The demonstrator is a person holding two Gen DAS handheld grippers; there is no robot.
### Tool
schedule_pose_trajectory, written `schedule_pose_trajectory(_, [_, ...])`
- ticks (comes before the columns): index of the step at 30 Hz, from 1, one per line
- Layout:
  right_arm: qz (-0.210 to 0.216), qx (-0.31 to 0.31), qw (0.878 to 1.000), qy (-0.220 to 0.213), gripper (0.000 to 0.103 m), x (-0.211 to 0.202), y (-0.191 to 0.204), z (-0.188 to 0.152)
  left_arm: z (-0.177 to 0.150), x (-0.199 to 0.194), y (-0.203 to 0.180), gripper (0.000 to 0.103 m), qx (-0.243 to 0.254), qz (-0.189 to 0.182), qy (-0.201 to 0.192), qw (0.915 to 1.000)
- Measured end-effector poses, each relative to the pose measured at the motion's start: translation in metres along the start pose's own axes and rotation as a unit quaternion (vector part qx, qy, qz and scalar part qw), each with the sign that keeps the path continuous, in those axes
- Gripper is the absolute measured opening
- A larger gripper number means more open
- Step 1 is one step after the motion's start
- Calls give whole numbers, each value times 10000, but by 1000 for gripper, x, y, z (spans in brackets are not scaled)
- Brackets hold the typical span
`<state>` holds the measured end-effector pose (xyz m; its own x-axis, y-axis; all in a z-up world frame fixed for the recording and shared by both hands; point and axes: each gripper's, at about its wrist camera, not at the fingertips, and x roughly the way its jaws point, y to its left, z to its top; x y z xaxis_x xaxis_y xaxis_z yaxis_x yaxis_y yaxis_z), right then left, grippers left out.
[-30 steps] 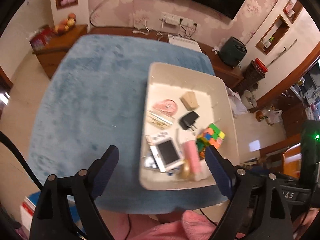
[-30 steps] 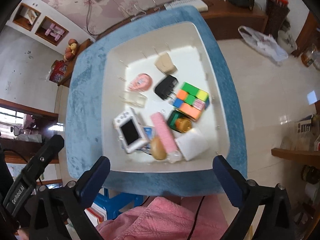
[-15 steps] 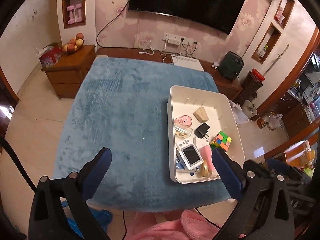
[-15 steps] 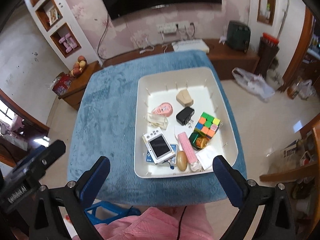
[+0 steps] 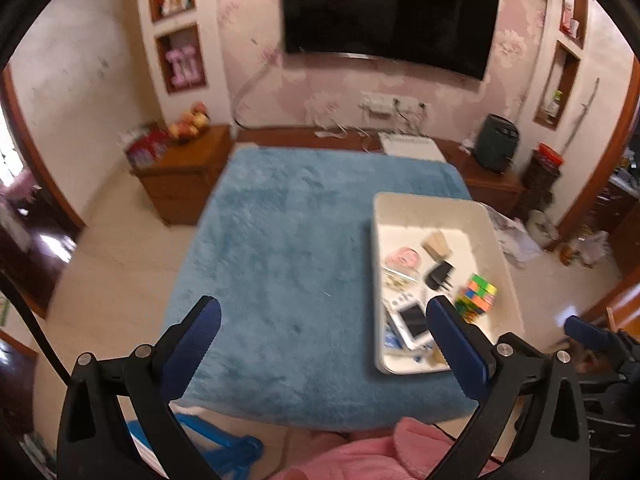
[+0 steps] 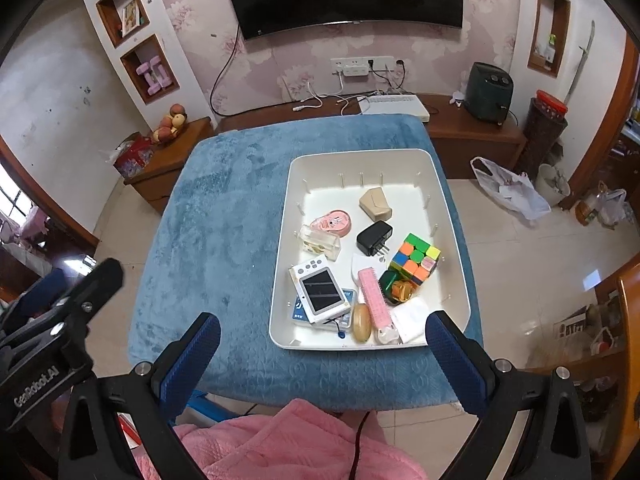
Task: Organize rigid objects
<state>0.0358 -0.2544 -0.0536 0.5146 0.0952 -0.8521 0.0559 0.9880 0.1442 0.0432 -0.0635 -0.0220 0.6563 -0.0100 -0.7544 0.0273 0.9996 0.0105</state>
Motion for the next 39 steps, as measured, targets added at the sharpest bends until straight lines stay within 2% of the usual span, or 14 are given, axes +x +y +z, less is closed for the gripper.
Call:
schedule_pose_trajectory(11, [125, -82, 9996, -224, 103, -3, -12, 11, 6, -4, -10, 102, -133, 396, -335, 9986])
schedule_pose_trajectory(21, [101, -80, 9997, -207, 103, 0, -21, 18, 10, 0, -20, 102, -81, 443, -323, 9985])
schedule_pose_trajectory(39, [129, -99, 9998, -110, 103, 1, -18, 9, 8, 0, -20, 102, -69, 440, -299, 9986])
